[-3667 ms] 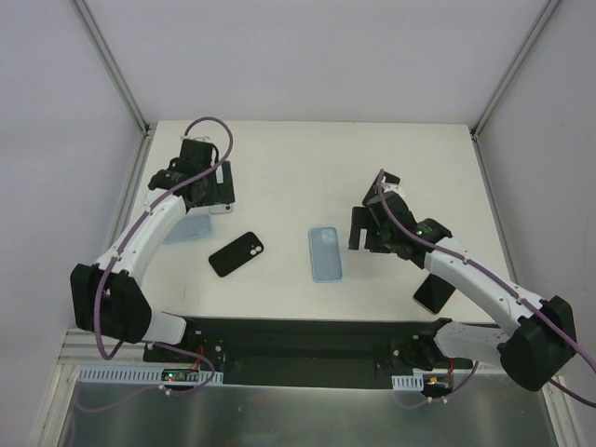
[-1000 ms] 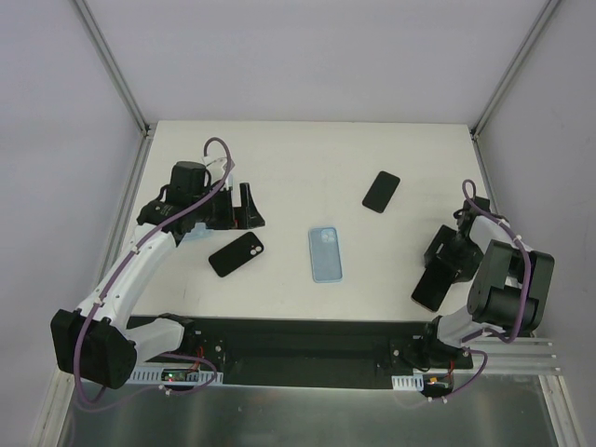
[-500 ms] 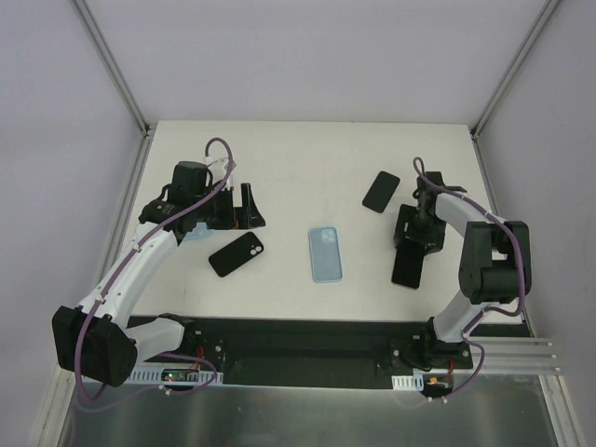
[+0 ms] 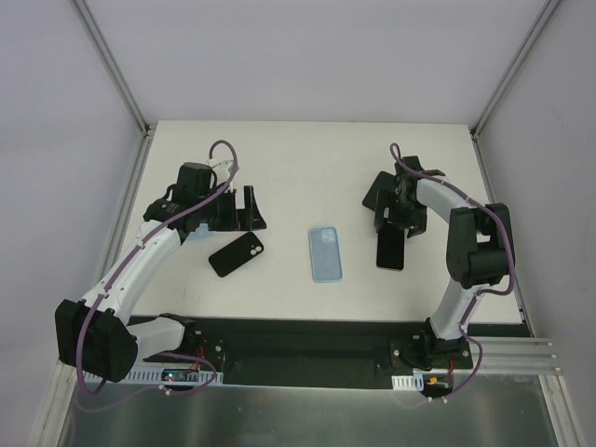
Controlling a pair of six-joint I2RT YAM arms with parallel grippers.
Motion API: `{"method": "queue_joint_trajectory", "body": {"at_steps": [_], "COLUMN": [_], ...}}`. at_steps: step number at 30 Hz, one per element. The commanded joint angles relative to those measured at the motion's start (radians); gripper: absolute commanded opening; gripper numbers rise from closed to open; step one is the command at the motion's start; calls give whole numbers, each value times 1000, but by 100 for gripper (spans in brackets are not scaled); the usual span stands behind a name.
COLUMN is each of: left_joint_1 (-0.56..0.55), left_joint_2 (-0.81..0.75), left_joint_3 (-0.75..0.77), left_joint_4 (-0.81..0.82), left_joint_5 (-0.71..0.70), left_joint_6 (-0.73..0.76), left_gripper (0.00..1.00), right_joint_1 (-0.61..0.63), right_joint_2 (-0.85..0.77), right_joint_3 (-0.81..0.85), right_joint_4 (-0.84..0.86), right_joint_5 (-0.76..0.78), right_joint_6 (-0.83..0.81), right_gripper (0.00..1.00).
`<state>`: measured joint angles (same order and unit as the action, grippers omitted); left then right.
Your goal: Put the phone into the phone case
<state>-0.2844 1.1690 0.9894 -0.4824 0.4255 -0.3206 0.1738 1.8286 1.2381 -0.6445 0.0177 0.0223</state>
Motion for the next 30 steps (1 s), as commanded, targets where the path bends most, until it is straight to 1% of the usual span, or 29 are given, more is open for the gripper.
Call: {"method": "queue_joint_trajectory", "body": {"at_steps": [1, 3, 4, 5, 8, 9, 12, 15, 21, 24, 26, 29, 30], "left_joint_1": [-13, -13, -13, -13, -13, -13, -15, -15, -33, -55, -64, -79, -82], "left_joint_2": [15, 17, 17, 17, 23, 26, 32, 28, 1, -3, -6, -8, -6], "left_joint_3": [-1, -1, -3, -5, -6, -5, -8, -8, -18, -23, -23, -26, -31], "left_joint_4": [19, 18, 18, 19, 18, 18, 18, 19, 18, 19, 18, 19, 18], "left_joint_5": [-22, -30, -31, -37, -47, -48, -47, -53, -109, -136, -157, -175, -172], "left_joint_6": [28, 29, 29, 28, 22, 20, 17, 17, 18, 20, 14, -9, -20], "left_gripper": [98, 97, 97, 97, 97, 97, 97, 96, 96, 96, 96, 95, 95], "right_joint_1": [3, 3, 7, 12, 29, 32, 38, 47, 78, 84, 85, 95, 101], "right_joint_2": [-17, -37, -48, -70, -98, -103, -104, -101, -81, -69, -58, -63, -61], "right_joint_3": [1, -15, -23, -35, -75, -92, -114, -137, -155, -157, -155, -154, -157], "right_joint_4": [-38, -49, -52, -53, -63, -61, -41, -9, 20, 37, 40, 40, 45], "right_joint_5": [-7, -9, -51, -51, -25, 16, 37, -10, 19, 30, 30, 37, 39], "right_joint_6": [-16, -45, -50, -56, -65, -67, -70, -67, -28, -25, 7, 7, 8], "right_gripper": [99, 100, 100, 100, 100, 100, 99, 97, 95, 89, 88, 85, 81]}}
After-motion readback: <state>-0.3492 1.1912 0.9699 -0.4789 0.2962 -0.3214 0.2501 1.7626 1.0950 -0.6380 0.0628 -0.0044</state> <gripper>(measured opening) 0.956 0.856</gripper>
